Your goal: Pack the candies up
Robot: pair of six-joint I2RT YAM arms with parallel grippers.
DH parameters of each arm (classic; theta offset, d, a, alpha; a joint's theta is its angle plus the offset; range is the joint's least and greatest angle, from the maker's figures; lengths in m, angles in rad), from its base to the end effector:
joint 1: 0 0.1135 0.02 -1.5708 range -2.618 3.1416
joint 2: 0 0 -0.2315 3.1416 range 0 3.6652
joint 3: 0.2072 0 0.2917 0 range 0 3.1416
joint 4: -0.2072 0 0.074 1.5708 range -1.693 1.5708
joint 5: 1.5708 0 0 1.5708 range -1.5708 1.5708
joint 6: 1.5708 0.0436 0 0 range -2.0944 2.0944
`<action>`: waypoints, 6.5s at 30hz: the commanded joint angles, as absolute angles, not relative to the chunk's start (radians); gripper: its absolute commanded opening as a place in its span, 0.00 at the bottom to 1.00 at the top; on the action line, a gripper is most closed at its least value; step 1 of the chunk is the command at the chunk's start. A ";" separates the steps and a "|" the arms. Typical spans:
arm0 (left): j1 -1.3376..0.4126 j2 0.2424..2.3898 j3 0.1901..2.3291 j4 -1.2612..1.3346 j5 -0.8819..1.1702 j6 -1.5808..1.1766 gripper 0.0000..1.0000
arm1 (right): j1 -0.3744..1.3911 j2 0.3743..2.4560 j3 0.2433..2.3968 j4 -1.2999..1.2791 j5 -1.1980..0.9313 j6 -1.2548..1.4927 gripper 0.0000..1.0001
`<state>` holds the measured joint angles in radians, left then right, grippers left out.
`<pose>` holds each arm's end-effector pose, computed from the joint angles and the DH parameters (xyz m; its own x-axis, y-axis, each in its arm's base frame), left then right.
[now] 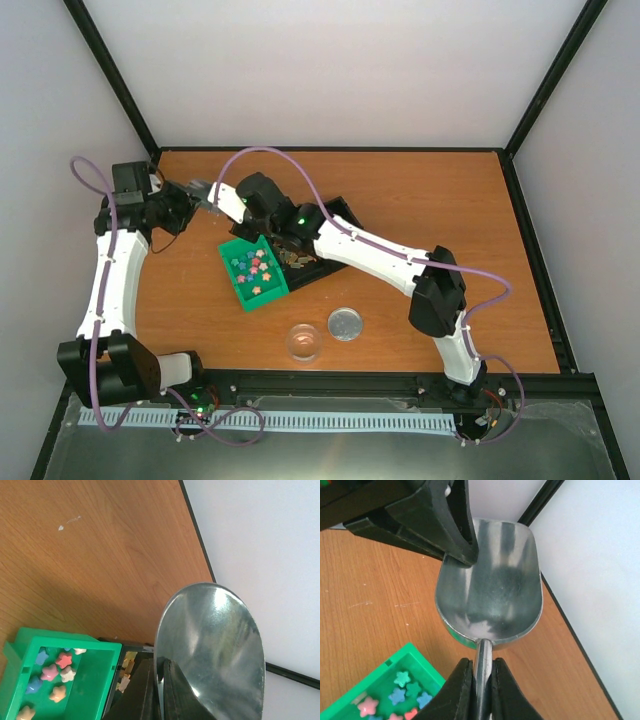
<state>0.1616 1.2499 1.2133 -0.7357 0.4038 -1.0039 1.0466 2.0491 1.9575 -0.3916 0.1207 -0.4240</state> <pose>0.3148 0.0340 0.3031 -0.4794 -0.8641 -0.1534 -0.5112 0.4170 -0.7515 0.2649 0.4477 0.2982 0.1197 -0.6090 -0.7841 -0.8304 0.3715 -0.4153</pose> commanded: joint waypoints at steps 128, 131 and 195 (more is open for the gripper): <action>-0.171 1.404 0.989 -0.698 0.150 0.000 0.01 | 1.028 2.082 1.876 -1.211 0.073 -0.395 0.03; -0.172 1.409 0.979 -0.688 0.169 -0.001 0.01 | 1.026 2.119 1.878 -1.185 0.067 -0.388 0.03; -0.172 1.434 0.959 -0.660 0.235 0.011 0.01 | 0.940 1.903 1.603 -0.982 -0.049 -0.500 0.03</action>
<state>-0.1638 1.4536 0.9436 -0.6941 0.2127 0.0208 0.9321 1.8660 1.5326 -0.8108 -0.0967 -0.4755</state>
